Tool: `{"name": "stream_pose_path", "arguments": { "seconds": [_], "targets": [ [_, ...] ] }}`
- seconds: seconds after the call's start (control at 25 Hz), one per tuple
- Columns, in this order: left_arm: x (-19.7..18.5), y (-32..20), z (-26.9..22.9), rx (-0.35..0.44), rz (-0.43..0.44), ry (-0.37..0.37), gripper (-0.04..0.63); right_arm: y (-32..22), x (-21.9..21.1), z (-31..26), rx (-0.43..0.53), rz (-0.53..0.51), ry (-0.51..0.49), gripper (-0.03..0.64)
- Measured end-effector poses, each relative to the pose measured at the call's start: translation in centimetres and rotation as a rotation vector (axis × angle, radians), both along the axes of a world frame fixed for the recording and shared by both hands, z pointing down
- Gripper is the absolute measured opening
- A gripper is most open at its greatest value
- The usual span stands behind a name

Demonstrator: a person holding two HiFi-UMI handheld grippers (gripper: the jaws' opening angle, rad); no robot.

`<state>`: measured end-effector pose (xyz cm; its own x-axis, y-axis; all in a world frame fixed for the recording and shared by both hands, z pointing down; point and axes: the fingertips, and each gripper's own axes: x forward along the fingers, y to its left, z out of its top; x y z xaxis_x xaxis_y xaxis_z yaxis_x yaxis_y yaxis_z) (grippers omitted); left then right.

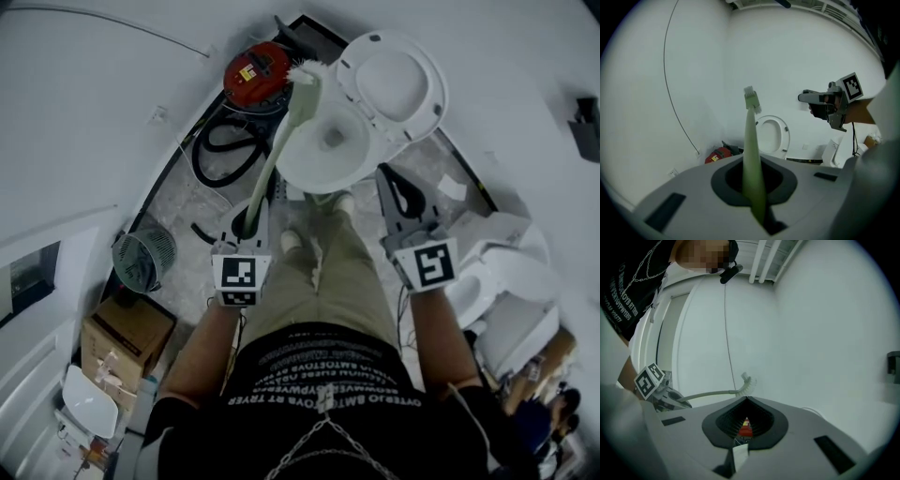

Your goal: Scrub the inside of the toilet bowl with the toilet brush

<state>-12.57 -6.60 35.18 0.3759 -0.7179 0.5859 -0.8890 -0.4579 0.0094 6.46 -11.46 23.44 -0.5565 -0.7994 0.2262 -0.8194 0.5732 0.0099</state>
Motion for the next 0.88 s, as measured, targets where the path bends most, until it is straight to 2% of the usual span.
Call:
{"name": "stream_pose_path", "arguments": {
  "seconds": [0.2, 0.36, 0.48, 0.6, 0.88],
  "targets": [
    [0.6, 0.5, 2.7, -0.059, -0.001, -0.013, 0.002, -1.0, 0.2, 1.0, -0.024, -0.025, 0.007, 0.003],
    [0.6, 1.1, 5.8, -0.145, -0.006, -0.024, 0.002, -2.2, 0.3, 2.1, -0.038, -0.04, 0.002, 0.003],
    [0.4, 1.4, 7.7, -0.199, -0.025, -0.005, 0.002, -3.2, 0.0, 3.0, -0.049, -0.051, -0.003, 0.003],
    [0.3, 1.8, 8.8, -0.228, -0.047, 0.017, 0.002, -4.0, -0.1, 3.8, -0.062, -0.055, -0.014, 0.003],
    [0.7, 1.2, 11.8, -0.279, -0.064, -0.004, 0.002, -6.5, 1.1, 6.1, -0.06, -0.033, -0.022, 0.003]
  ]
}}
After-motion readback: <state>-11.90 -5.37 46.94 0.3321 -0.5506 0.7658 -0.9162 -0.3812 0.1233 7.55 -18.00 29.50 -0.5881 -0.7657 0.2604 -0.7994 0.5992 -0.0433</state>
